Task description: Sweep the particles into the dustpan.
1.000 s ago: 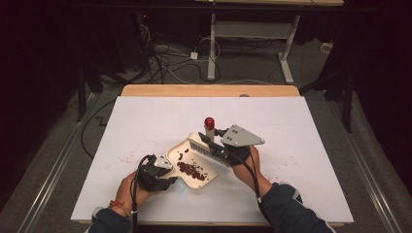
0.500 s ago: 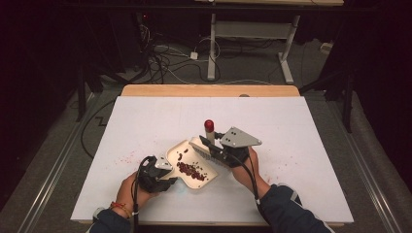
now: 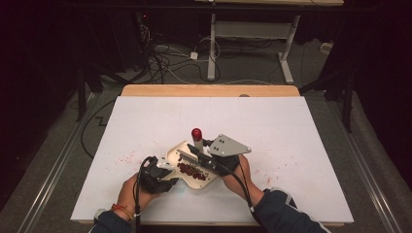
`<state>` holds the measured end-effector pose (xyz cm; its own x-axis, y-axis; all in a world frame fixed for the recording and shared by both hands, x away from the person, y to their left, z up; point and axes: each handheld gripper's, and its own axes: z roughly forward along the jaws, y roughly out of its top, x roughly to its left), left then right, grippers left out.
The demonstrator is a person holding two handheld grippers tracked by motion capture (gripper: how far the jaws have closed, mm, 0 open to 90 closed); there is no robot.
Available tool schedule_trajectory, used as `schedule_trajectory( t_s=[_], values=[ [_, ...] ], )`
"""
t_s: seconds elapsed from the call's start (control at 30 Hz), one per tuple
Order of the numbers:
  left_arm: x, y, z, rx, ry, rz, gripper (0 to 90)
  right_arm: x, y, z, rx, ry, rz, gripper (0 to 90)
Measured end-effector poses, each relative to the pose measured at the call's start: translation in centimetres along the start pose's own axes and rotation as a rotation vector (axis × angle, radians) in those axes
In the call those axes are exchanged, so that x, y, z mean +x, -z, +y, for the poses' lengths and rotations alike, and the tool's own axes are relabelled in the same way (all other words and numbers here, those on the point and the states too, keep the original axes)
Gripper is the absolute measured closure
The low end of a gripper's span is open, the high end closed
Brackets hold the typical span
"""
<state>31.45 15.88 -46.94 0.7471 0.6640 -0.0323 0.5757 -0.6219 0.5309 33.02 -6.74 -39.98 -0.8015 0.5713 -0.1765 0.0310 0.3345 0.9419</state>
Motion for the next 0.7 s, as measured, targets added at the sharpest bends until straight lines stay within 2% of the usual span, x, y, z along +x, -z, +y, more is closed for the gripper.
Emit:
schedule_trajectory(
  t_s=[0.2,0.27,0.37,0.47,0.53,0.6,0.7],
  values=[
    [0.2,0.0,-0.1,0.0,0.0,-0.01,63.6,-2.2,-0.8,1.0,-0.023,-0.001,-0.019,69.8],
    [0.4,0.1,-0.1,-0.005,0.006,-0.021,63.6,-2.6,-1.4,1.0,-0.027,0.02,-0.028,69.7],
    [0.5,0.0,-0.1,-0.006,0.005,-0.024,63.6,-3.0,-2.6,0.6,-0.021,0.025,-0.015,69.8],
    [0.5,0.1,0.0,-0.006,0.005,-0.019,63.6,-2.6,-4.0,0.0,0.012,0.046,-0.021,69.8],
    [0.4,0.1,0.0,-0.009,0.011,-0.022,63.6,-2.1,-4.4,-0.1,0.003,0.052,-0.016,69.8],
    [0.4,0.0,0.0,-0.01,0.013,-0.018,63.6,-1.4,-4.4,0.0,0.009,0.067,-0.009,69.7],
    [0.3,-0.1,-0.1,-0.012,0.027,-0.024,63.6,-0.3,-3.7,-0.2,-0.003,0.063,0.03,69.7]
  ],
)
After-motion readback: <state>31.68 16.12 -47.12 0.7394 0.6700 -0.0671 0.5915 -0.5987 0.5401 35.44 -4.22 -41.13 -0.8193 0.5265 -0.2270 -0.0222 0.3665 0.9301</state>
